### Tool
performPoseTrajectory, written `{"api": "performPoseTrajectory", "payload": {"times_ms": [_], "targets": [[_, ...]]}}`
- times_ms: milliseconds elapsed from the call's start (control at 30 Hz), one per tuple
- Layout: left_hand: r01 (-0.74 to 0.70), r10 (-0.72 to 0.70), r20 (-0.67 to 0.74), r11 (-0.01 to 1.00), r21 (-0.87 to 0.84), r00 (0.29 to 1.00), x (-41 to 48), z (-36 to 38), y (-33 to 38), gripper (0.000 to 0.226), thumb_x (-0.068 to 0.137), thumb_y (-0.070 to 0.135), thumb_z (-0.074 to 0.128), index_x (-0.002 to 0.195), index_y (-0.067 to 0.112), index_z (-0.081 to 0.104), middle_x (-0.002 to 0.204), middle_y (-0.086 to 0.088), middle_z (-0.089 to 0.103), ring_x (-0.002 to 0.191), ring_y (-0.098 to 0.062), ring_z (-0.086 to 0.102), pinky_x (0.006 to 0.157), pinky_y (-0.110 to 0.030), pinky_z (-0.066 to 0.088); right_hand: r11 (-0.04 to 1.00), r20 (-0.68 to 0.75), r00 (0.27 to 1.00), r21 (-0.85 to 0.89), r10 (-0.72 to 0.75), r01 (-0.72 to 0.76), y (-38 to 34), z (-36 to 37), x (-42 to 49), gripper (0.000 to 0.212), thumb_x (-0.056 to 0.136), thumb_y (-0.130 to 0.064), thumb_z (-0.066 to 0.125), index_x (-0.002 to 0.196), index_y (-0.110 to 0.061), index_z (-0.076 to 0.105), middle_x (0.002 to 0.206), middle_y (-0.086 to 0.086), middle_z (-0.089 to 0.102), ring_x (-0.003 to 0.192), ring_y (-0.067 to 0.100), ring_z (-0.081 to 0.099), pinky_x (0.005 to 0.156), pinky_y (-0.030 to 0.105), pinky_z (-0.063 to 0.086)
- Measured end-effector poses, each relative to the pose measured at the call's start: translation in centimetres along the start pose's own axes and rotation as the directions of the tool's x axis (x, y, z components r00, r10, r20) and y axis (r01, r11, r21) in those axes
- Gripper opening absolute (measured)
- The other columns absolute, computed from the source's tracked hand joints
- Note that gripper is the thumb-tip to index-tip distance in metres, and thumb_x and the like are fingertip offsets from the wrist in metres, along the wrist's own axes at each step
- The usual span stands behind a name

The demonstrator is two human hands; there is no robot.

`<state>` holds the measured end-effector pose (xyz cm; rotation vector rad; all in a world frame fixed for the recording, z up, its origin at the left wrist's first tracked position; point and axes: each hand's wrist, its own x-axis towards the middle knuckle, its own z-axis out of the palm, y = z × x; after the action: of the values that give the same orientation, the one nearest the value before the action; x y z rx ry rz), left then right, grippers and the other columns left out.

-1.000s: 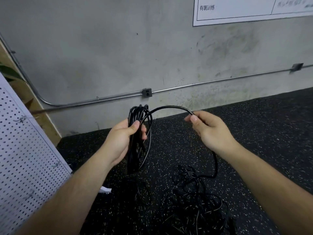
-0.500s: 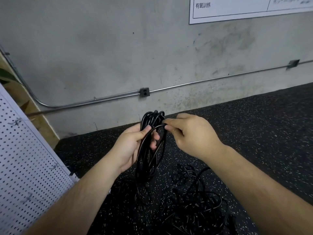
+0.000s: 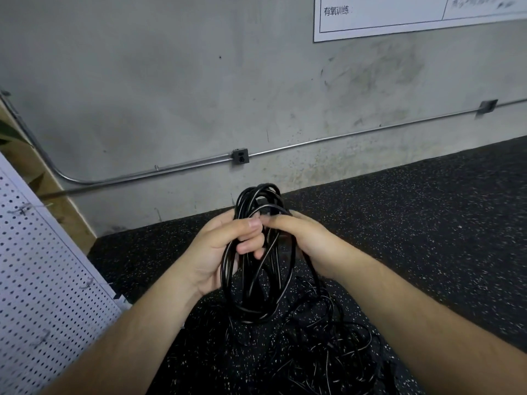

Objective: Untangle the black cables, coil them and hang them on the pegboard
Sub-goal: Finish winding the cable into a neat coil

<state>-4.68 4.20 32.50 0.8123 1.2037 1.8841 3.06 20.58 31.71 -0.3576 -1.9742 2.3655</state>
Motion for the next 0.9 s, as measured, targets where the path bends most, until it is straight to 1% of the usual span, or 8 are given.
{"api": "performPoseTrajectory", "payload": {"times_ms": [133, 233, 300, 400, 467, 667, 767, 900], "targets": [[0.033, -0.033, -0.002, 0.993, -0.117, 0.999, 0.2, -0.6, 0.2, 0.020, 0.092, 0.005, 0.058, 0.078, 0.012, 0.045, 0.062, 0.003, 0.035, 0.049, -0.008, 0.038, 0.056, -0.030, 0.047, 0.987, -0.001, 1.000, 0.158, 0.004, -0.004, 1.2, 0.7, 0.4, 0.019, 0.091, -0.003, 0.061, 0.109, 0.001, 0.064, 0.091, 0.016, 0.069, 0.081, 0.028, 0.069, 0.083, 0.043, 0.054], [0.081, -0.062, -0.207, 0.993, 0.087, 0.976, 0.4, -1.6, 0.5, 0.028, 0.093, 0.007, 0.064, 0.071, 0.010, 0.047, 0.060, -0.002, 0.040, 0.050, -0.013, 0.046, 0.057, -0.032, 0.052, 0.964, -0.029, 0.999, 0.261, -0.040, 0.047, 1.0, 0.6, 0.5, 0.028, 0.090, 0.008, 0.060, 0.113, -0.007, 0.053, 0.079, 0.010, 0.063, 0.064, 0.022, 0.063, 0.081, 0.046, 0.055], [0.124, 0.006, -0.383, 0.941, 0.315, 0.924, 0.6, -2.3, 0.1, 0.017, 0.095, 0.006, 0.065, 0.081, 0.006, 0.056, 0.061, -0.005, 0.045, 0.051, -0.016, 0.049, 0.056, -0.035, 0.054, 0.994, -0.011, 0.994, -0.010, -0.113, 0.113, 0.7, 0.3, 0.0, 0.022, 0.093, 0.004, 0.061, 0.107, -0.010, 0.053, 0.078, 0.005, 0.060, 0.064, 0.016, 0.059, 0.075, 0.036, 0.055], [0.152, 0.198, -0.495, 0.800, 0.581, 0.846, 1.1, -3.0, -0.6, 0.015, 0.093, 0.015, 0.072, 0.101, 0.009, 0.059, 0.054, -0.004, 0.054, 0.044, -0.019, 0.051, 0.053, -0.036, 0.050, 0.808, 0.079, 0.985, -0.564, -0.150, 0.169, 0.3, 0.6, -0.8, 0.015, 0.099, -0.011, 0.057, 0.108, -0.021, 0.052, 0.080, -0.003, 0.062, 0.069, 0.005, 0.060, 0.064, 0.017, 0.049], [0.107, 0.298, -0.511, 0.776, 0.622, 0.806, 1.4, -3.4, -0.8, 0.024, 0.090, 0.017, 0.077, 0.104, 0.012, 0.058, 0.053, 0.001, 0.055, 0.041, -0.018, 0.047, 0.050, -0.035, 0.043, 0.745, 0.115, 0.986, -0.646, -0.121, 0.167, 0.4, 1.0, -0.9, 0.017, 0.100, -0.015, 0.056, 0.107, -0.028, 0.048, 0.086, -0.004, 0.063, 0.073, 0.004, 0.060, 0.067, 0.020, 0.047], [0.069, 0.214, -0.387, 0.797, 0.600, 0.897, 1.9, -1.1, -1.6, 0.021, 0.095, 0.011, 0.069, 0.107, 0.010, 0.052, 0.053, 0.005, 0.048, 0.038, -0.013, 0.037, 0.037, -0.026, 0.031, 0.789, -0.126, 0.946, -0.590, -0.299, 0.171, -0.1, 0.8, -0.2, 0.037, 0.087, -0.009, 0.068, 0.118, -0.023, 0.052, 0.089, 0.000, 0.069, 0.060, 0.014, 0.066, 0.057, 0.028, 0.053], [0.064, 0.214, -0.329, 0.746, 0.663, 0.920, 1.6, 0.1, -2.4, 0.020, 0.093, 0.005, 0.068, 0.102, 0.013, 0.052, 0.056, 0.002, 0.054, 0.041, -0.015, 0.044, 0.040, -0.030, 0.037, 0.726, -0.182, 0.907, -0.666, -0.380, 0.170, -0.3, 0.8, 0.3, 0.020, 0.082, -0.005, 0.066, 0.087, -0.024, 0.064, 0.070, -0.008, 0.066, 0.053, 0.007, 0.058, 0.055, 0.025, 0.045], [0.135, -0.035, -0.280, 0.929, 0.345, 0.959, 0.6, 0.4, -2.2, 0.034, 0.079, 0.001, 0.079, 0.106, 0.008, 0.059, 0.078, -0.011, 0.070, 0.070, -0.022, 0.068, 0.066, -0.035, 0.055, 0.947, -0.381, 0.884, -0.272, -0.270, 0.172, -1.7, -0.7, 0.6, 0.017, 0.080, 0.000, 0.072, 0.077, -0.016, 0.067, 0.061, -0.002, 0.059, 0.050, 0.012, 0.047, 0.050, 0.028, 0.038]]}}
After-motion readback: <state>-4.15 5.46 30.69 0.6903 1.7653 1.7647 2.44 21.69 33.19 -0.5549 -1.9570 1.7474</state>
